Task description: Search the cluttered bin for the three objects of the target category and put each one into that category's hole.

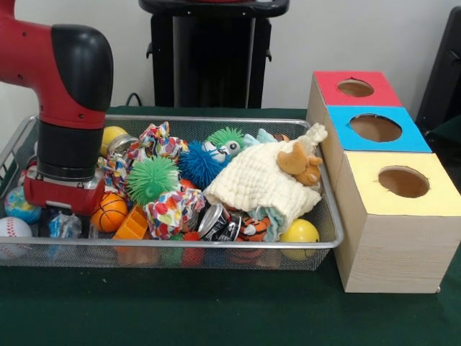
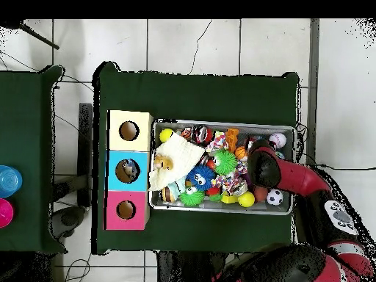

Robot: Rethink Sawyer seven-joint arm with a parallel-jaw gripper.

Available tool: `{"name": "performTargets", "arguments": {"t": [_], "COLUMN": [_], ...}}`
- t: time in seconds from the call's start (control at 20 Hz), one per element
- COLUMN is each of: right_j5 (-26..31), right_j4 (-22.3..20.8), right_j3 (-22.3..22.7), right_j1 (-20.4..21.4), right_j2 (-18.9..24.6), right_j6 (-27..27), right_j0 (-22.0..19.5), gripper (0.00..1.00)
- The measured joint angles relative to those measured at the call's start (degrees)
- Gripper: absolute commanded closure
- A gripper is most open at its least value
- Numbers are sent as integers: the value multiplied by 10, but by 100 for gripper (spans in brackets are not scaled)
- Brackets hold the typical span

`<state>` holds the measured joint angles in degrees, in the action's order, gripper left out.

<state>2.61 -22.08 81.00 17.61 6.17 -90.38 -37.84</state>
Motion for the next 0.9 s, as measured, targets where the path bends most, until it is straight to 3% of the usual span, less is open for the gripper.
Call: {"name": "performTargets", "arguments": {"t": [0.7, 0.75, 0.9], "right_j5": [1, 2, 3], "right_j4": [-1, -1, -1], "right_j3": [-14, -11, -10], "right_j1": [-15, -16, -16], "right_j2": [29, 34, 37], "right_j6": [0, 0, 0], "right_j0": [-30, -31, -30], "gripper": [0, 100, 100]}}
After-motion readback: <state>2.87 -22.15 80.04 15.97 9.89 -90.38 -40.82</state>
